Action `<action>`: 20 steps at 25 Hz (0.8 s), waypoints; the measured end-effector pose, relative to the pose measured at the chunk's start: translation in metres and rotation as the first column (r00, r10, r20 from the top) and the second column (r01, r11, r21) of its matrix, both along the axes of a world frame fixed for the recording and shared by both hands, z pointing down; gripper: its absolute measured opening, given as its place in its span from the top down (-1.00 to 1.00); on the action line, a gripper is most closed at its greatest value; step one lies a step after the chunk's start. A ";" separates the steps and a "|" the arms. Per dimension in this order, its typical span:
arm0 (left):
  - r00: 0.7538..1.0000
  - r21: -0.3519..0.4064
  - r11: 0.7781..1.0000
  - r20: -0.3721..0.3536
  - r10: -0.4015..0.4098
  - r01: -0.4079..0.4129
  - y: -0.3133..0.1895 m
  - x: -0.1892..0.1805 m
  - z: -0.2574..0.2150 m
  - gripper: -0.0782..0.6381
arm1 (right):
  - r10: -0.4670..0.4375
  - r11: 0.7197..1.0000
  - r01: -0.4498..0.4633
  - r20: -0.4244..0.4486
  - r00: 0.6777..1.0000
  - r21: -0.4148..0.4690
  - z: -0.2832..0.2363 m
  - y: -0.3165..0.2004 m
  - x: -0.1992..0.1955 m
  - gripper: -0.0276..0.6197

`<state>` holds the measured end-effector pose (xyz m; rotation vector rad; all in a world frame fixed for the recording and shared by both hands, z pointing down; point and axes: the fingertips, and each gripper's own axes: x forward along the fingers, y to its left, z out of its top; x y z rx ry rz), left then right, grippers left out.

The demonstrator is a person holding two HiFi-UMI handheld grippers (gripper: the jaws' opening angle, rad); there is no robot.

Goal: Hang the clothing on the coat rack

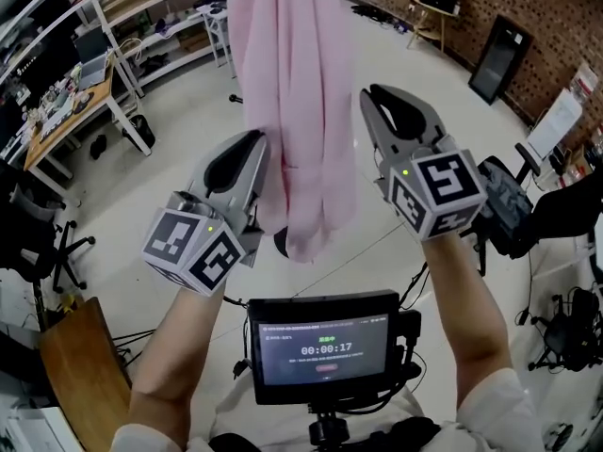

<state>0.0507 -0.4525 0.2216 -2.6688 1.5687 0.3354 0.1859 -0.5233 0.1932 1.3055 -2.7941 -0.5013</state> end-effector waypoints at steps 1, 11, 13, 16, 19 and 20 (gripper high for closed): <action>1.000 -0.006 1.000 -0.006 -0.005 0.005 0.003 0.001 0.003 0.70 | -0.004 1.000 0.004 0.001 1.000 -0.008 0.005 0.003 0.002 0.72; 0.998 -0.097 0.994 -0.026 -0.053 0.050 0.027 0.003 0.040 0.77 | -0.046 0.991 0.049 0.021 0.999 -0.122 0.063 0.028 0.005 0.73; 0.998 -0.116 0.992 -0.026 -0.053 0.049 0.034 -0.001 0.046 0.77 | -0.050 0.988 0.053 0.027 0.998 -0.147 0.073 0.035 0.002 0.73; 0.998 -0.138 0.989 -0.030 -0.048 0.044 0.045 -0.006 0.053 0.77 | -0.049 0.983 0.056 0.043 0.998 -0.178 0.085 0.047 0.000 0.73; 0.998 -0.156 0.987 -0.036 -0.044 0.038 0.056 -0.008 0.061 0.77 | -0.043 0.979 0.052 0.051 0.998 -0.197 0.095 0.060 0.001 0.73; 0.998 -0.162 0.986 -0.038 -0.042 0.036 0.059 -0.009 0.063 0.77 | -0.039 0.978 0.049 0.052 0.998 -0.202 0.097 0.064 0.001 0.73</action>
